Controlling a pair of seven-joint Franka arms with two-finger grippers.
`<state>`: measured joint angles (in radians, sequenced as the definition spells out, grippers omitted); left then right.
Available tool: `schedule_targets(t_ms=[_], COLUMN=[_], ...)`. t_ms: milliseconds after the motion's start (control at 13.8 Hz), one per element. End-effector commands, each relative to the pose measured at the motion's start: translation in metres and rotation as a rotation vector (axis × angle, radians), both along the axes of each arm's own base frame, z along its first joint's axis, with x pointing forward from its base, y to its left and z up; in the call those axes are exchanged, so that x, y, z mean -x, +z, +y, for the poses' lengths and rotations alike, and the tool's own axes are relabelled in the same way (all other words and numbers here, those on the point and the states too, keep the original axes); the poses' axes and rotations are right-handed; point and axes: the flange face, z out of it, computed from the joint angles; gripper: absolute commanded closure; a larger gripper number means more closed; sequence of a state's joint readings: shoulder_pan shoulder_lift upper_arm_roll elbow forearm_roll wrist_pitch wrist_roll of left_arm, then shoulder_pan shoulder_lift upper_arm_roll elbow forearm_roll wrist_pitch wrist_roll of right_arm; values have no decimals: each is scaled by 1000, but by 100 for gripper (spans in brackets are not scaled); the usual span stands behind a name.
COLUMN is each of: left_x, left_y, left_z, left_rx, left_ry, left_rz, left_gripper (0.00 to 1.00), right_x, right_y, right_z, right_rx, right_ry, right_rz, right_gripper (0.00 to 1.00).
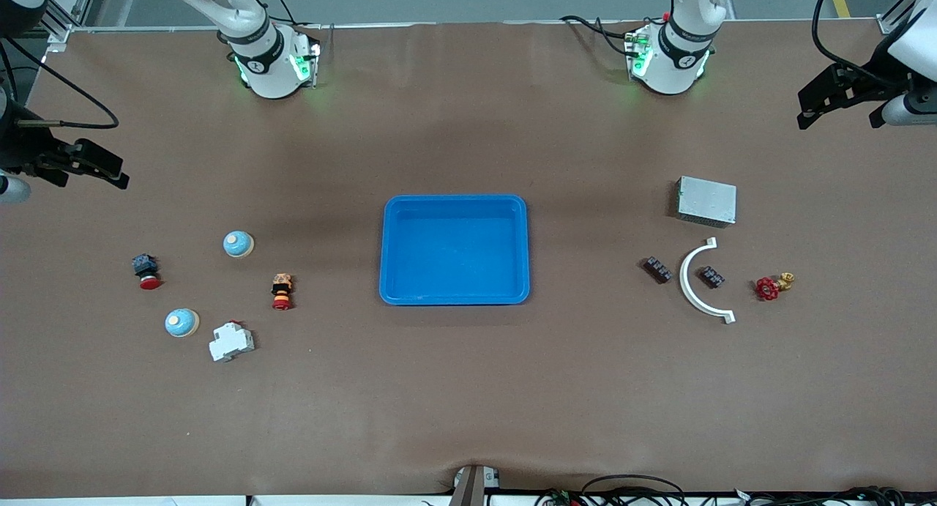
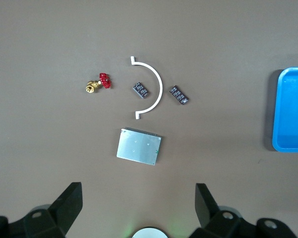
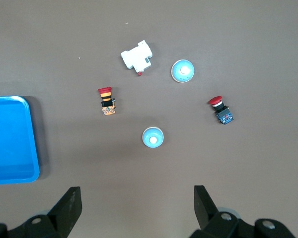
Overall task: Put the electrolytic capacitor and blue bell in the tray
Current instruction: 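Reach the left gripper to a capacitor while the right gripper reaches a bell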
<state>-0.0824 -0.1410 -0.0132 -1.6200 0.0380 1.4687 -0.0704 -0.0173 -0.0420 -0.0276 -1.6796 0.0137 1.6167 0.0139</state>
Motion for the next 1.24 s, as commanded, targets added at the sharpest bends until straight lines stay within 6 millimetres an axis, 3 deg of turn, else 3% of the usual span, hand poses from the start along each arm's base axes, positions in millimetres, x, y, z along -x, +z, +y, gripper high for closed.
schedule_targets(t_ms=[0,145,291,509,727,1163], left_x=[1,-2,-15,-36,-49,-55], left_y=[3,3,-12,-62,-121,-249], left_z=[-1,1,5,7,8,6], left_rx=[15,15,10,-4,-15,-1], left_ry=[-14,-11,-5,24,86,178], left_rz=[5,4,34,129,186,122], left_gripper=[0,0,0,0,0,0], right_x=[-2,-2,-3,-11,-30,-74], right_y=[2,1,0,-15,-54,-157], right_z=[-1,-1,-1,-5,-9,-13], right_rx=[1,1,1,1,-2,6], right_ry=[-1,-1,-1,-7,-12,2], right_rz=[8,10,11,34,91,162], right_gripper=[0,0,0,0,0,0])
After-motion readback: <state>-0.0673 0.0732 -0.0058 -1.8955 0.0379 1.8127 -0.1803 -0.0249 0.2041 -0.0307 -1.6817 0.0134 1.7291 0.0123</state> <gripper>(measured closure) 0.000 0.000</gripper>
